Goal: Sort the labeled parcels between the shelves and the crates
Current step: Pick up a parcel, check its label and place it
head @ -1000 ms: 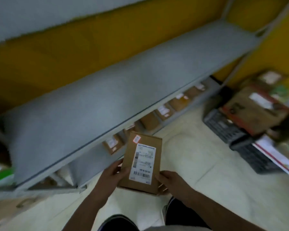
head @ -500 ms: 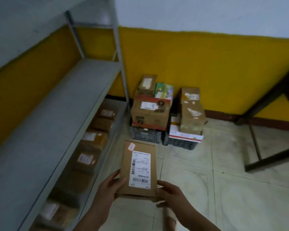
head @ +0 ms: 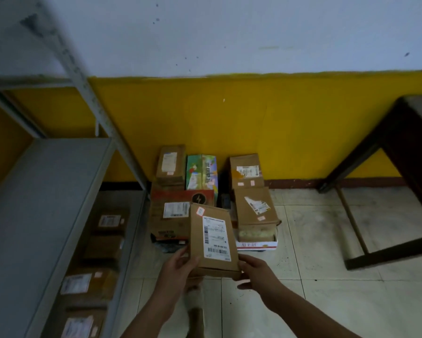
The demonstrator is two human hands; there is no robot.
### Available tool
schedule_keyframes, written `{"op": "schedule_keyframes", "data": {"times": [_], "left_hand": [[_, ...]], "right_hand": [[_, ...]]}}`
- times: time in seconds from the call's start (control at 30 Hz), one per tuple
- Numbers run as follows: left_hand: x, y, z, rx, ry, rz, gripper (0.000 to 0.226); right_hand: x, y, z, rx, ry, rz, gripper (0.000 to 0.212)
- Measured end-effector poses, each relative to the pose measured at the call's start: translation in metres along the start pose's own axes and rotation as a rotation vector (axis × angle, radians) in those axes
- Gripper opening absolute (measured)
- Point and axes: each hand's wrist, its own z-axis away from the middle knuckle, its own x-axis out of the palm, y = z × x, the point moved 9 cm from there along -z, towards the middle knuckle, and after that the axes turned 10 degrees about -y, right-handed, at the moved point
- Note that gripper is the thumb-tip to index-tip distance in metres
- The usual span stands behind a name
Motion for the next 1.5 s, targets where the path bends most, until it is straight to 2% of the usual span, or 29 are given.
{"op": "schedule_keyframes", "data": {"times": [0.23, 0.47, 0.6, 0.7, 0.8, 0.9, 0.97, 1.1, 1.17, 1.3, 1.4, 1.5], "left_hand": [[-0.016, 0.027, -0.152, -0.118, -0.103, -0.012, 0.031], [0.017, 0.089, -0.252, -0.078, -0.158, -0.047, 0.037], [0.029, 0.083, -0.309, -0.09, -0.062, -0.036, 0.048], [0.043, 0.067, -0.353, -0.075, 0.011, -0.015, 0.05], [0.055, 0.05, -0.402, -0.012, 0.124, -0.027, 0.047], [0.07, 0.034, -0.443, 0.077, 0.193, -0.007, 0.046], [0.077, 0.032, -0.464, 0.137, 0.262, -0.031, 0.047], [0.088, 0.028, -0.49, 0.262, 0.289, -0.085, 0.048], [0.087, 0.016, -0.495, 0.281, 0.277, -0.063, 0.049], [0.081, -0.006, -0.49, 0.273, 0.322, -0.105, 0.054], [0.08, -0.007, -0.485, 0.318, 0.404, -0.201, 0.056], [0.078, -0.008, -0.481, 0.318, 0.449, -0.222, 0.057]], "right_hand": [[-0.037, -0.028, -0.109, 0.095, 0.128, -0.159, 0.026], [-0.1, -0.089, -0.181, 0.079, 0.121, -0.128, 0.022], [-0.151, -0.1, -0.232, 0.107, 0.115, -0.045, 0.027], [-0.197, -0.103, -0.275, 0.095, 0.085, -0.014, 0.023], [-0.275, -0.103, -0.333, -0.011, 0.198, 0.065, 0.02], [-0.373, -0.075, -0.399, -0.026, 0.451, 0.139, 0.02], [-0.42, -0.04, -0.445, 0.029, 0.517, 0.228, 0.022], [-0.442, 0.048, -0.526, 0.266, 0.345, 0.509, 0.036], [-0.433, 0.077, -0.549, 0.297, 0.256, 0.586, 0.036], [-0.424, 0.088, -0.567, 0.267, 0.298, 0.7, 0.033], [-0.43, 0.097, -0.571, 0.344, 0.374, 0.764, 0.037], [-0.423, 0.111, -0.58, 0.376, 0.263, 0.888, 0.017]]}}
